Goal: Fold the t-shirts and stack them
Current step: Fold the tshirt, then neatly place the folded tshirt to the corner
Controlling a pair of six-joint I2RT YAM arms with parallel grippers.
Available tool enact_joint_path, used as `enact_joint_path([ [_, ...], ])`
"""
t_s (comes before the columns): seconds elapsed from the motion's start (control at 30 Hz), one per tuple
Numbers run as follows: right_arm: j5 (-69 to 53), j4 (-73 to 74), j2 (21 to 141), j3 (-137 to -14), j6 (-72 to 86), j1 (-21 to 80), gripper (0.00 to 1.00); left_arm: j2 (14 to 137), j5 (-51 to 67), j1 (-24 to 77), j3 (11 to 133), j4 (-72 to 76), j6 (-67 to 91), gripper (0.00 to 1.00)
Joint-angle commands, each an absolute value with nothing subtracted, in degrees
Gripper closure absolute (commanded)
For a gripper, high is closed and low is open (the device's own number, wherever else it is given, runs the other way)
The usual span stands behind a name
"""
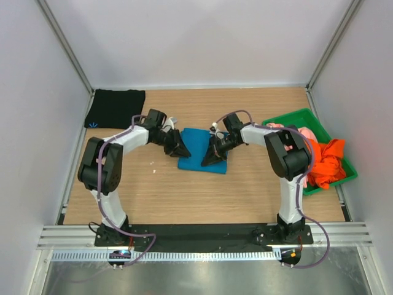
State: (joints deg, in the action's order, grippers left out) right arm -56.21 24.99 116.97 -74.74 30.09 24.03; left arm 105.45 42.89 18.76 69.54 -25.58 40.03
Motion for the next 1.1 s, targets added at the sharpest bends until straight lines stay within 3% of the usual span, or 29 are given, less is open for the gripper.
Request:
enact_joint_path([
  [0.0, -60.2, 22.6, 119.2, -70.3, 29.0, 23.2, 0.91, 107.9, 45.8, 19.1, 63.4, -21.7, 40.3, 0.79],
  [0.23, -59.2, 24.8, 120.5, -64.4, 23.5, 20.1, 0.91, 115.3, 41.5, 15.9, 57.1, -23.2, 32.4, 0.86],
  [0.4, -57.8, 28.6, 110.1, -63.6, 23.6, 19.9, 0.9, 105.3, 41.6, 16.0, 56.6, -28.2, 31.5, 0.85],
  [0.6, -56.3, 32.7, 106.7, -68.8, 24.9, 19.9, 0.9, 96.6, 43.3, 16.6, 63.6, -30.8, 35.4, 0.8],
  [0.83, -55.4, 27.0, 112.6, -67.0, 25.8, 19.9, 0.9, 107.0, 46.7, 17.9, 70.6, -20.4, 42.0, 0.8],
  [1.07, -55.1, 21.8, 111.5, -56.2, 24.4, 17.0, 0.9, 116.0, 42.5, 18.0, 68.0, -17.4, 40.1, 0.84],
])
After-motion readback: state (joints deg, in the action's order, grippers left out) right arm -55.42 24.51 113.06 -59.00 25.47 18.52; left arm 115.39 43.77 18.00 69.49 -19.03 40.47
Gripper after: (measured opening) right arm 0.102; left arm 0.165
